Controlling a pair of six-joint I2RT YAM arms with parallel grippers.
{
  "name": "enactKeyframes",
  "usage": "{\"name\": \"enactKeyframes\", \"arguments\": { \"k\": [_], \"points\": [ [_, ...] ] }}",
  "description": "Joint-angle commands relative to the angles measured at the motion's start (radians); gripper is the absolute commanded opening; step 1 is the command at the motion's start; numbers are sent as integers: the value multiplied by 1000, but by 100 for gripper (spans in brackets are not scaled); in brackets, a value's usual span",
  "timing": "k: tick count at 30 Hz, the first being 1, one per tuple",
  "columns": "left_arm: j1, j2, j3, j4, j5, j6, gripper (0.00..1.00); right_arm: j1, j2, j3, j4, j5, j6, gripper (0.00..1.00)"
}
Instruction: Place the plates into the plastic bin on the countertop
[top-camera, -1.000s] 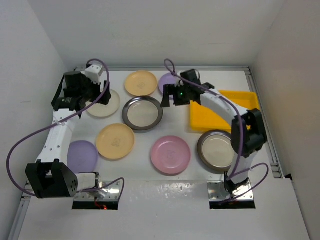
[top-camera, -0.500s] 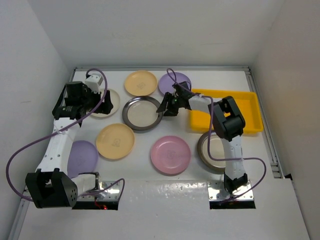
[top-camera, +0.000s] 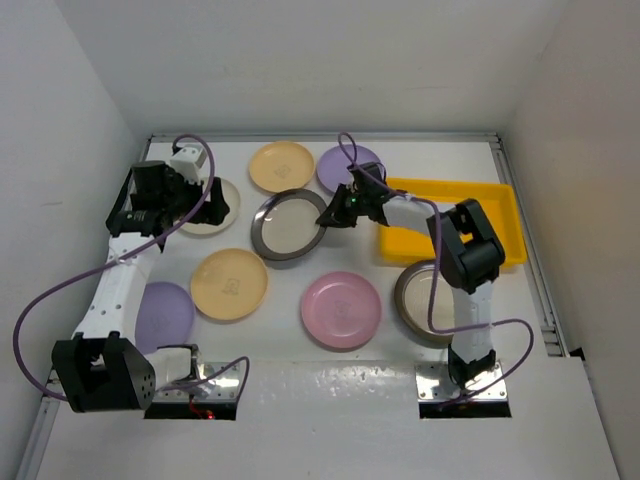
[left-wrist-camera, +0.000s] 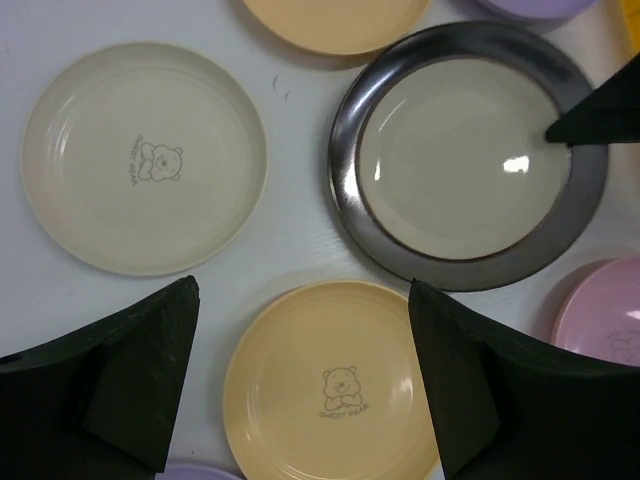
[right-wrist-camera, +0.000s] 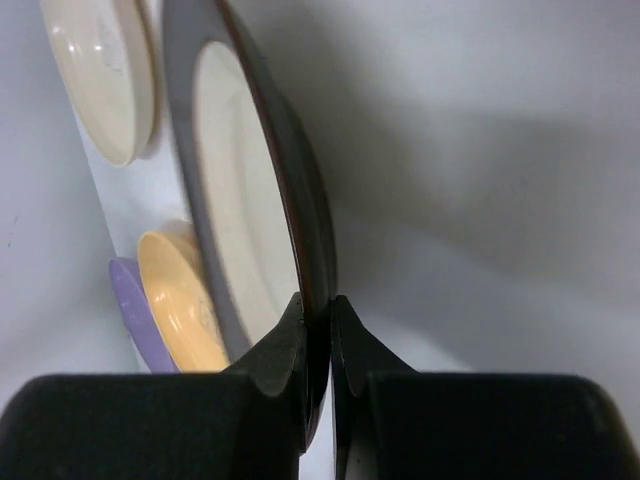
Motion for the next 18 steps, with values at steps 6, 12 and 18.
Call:
{"name": "enactKeyframes", "arguments": {
  "k": [6,12,18],
  "points": [
    [11,12,20,46,37,-14,86,-229,-580,-176,30,-24,11,0],
    [2,22,20,64,37,-4,86,-658,-725,-317,-197,-100,-56,0],
    [2,22,20,64,37,-4,86,-873,-743,-357,-343,-173,-154,0]
  ]
}}
